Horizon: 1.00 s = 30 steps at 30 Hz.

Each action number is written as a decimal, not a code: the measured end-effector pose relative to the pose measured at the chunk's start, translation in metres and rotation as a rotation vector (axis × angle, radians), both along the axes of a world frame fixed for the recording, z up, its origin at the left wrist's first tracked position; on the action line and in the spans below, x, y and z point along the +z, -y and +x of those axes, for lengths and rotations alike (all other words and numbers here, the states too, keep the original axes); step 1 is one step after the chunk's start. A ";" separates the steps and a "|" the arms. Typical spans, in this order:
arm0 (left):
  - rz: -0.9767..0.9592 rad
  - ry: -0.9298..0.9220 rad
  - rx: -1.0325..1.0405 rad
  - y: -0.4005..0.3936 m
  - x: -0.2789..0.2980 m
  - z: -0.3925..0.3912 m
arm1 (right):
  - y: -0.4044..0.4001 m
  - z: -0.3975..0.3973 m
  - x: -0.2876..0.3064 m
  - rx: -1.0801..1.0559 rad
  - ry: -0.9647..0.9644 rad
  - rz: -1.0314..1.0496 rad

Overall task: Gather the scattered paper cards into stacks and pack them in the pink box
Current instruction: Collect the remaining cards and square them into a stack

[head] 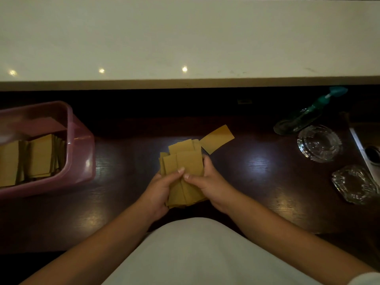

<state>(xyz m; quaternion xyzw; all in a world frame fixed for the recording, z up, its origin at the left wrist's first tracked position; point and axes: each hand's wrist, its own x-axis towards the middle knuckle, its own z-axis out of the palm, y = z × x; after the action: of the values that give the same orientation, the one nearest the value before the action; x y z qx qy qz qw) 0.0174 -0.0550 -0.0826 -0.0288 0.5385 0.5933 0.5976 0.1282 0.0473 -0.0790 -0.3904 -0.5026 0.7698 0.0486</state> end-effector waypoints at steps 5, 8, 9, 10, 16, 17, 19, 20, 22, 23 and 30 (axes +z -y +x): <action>0.060 0.026 -0.014 0.005 0.000 -0.009 | 0.000 0.007 0.004 -0.087 -0.069 -0.107; 0.095 0.024 0.006 0.006 -0.004 -0.011 | 0.006 0.012 -0.002 -0.252 -0.117 -0.174; 0.099 0.024 0.007 0.005 -0.004 -0.010 | 0.008 0.013 -0.004 -0.269 -0.114 -0.169; 0.098 0.027 0.007 0.005 -0.004 -0.008 | 0.009 0.013 -0.004 -0.276 -0.110 -0.165; 0.074 -0.056 -0.024 -0.001 0.000 0.000 | 0.005 0.011 0.000 -0.129 -0.019 -0.020; 0.074 -0.073 -0.019 -0.001 0.000 -0.001 | 0.004 0.011 0.000 -0.117 -0.015 0.004; 0.087 -0.068 -0.005 -0.002 0.000 -0.004 | 0.004 0.010 0.002 -0.190 -0.039 -0.039; 0.093 -0.059 0.001 -0.002 0.000 -0.006 | 0.004 0.011 0.002 -0.242 -0.065 -0.093; 0.100 -0.046 0.016 -0.001 0.000 -0.011 | 0.003 0.012 0.001 -0.340 -0.101 -0.199; 0.096 -0.035 0.028 -0.001 0.000 -0.013 | 0.003 0.014 -0.001 -0.379 -0.105 -0.242; -0.065 -0.178 0.191 -0.001 -0.007 -0.023 | -0.023 0.020 0.001 -0.502 -0.097 -0.246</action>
<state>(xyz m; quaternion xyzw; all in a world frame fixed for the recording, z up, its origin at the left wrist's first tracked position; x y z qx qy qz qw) -0.0058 -0.0537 -0.0892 -0.0464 0.6032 0.6301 0.4868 0.1477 0.0704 -0.0779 -0.4682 -0.2900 0.8067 0.2142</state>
